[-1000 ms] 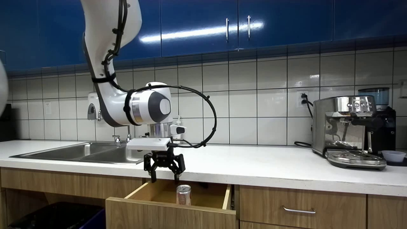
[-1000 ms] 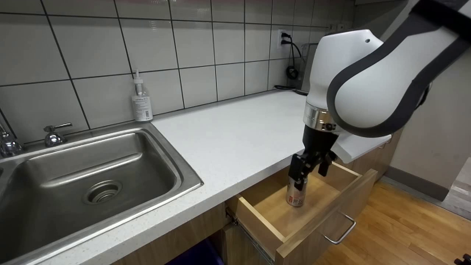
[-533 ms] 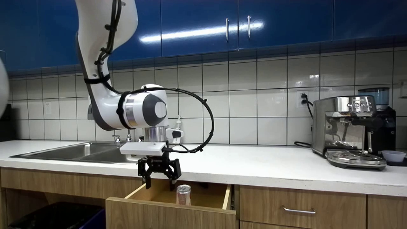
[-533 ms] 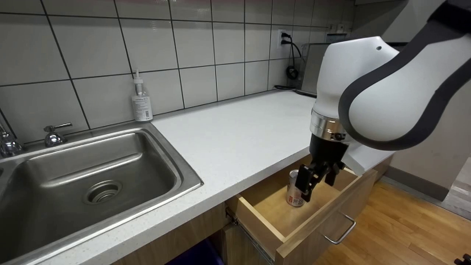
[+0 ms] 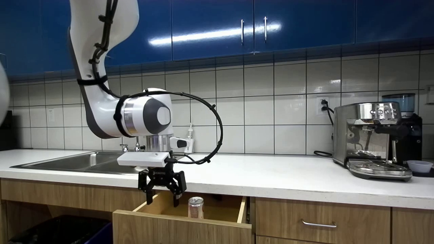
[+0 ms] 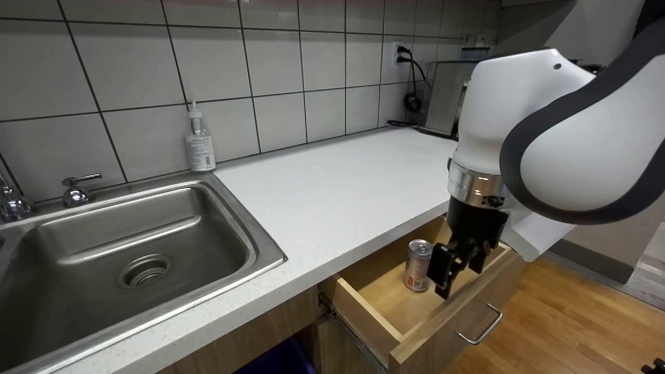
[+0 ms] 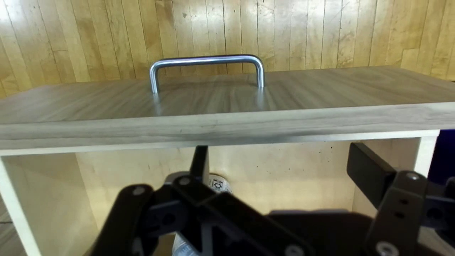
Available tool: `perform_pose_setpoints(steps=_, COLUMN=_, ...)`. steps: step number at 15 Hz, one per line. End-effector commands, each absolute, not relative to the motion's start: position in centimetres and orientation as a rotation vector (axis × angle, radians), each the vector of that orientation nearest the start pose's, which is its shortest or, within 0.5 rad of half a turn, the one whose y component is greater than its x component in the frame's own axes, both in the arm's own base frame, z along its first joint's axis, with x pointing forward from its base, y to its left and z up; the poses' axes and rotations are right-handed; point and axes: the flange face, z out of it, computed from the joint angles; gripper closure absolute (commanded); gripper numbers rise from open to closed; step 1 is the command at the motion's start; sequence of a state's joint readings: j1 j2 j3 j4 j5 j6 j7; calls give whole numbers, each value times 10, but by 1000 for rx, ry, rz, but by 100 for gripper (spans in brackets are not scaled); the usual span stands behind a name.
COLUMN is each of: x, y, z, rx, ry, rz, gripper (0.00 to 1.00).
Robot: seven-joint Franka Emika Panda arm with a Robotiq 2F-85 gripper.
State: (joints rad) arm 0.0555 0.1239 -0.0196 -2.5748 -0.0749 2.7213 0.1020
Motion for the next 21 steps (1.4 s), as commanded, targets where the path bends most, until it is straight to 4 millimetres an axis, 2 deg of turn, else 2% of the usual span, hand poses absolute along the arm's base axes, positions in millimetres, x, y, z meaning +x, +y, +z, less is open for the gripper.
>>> perform_pose_setpoints(steps=1, x=434, y=20, z=226, rx=-3158, ry=-20, rz=-51, gripper=0)
perform_pose_setpoints(steps=6, x=423, y=22, z=221, rx=-3155, ry=-18, rz=-19, gripper=0)
perform_pose_setpoints(steps=21, x=411, y=28, z=205, rx=-3150, ry=-37, rz=52, gripper=0)
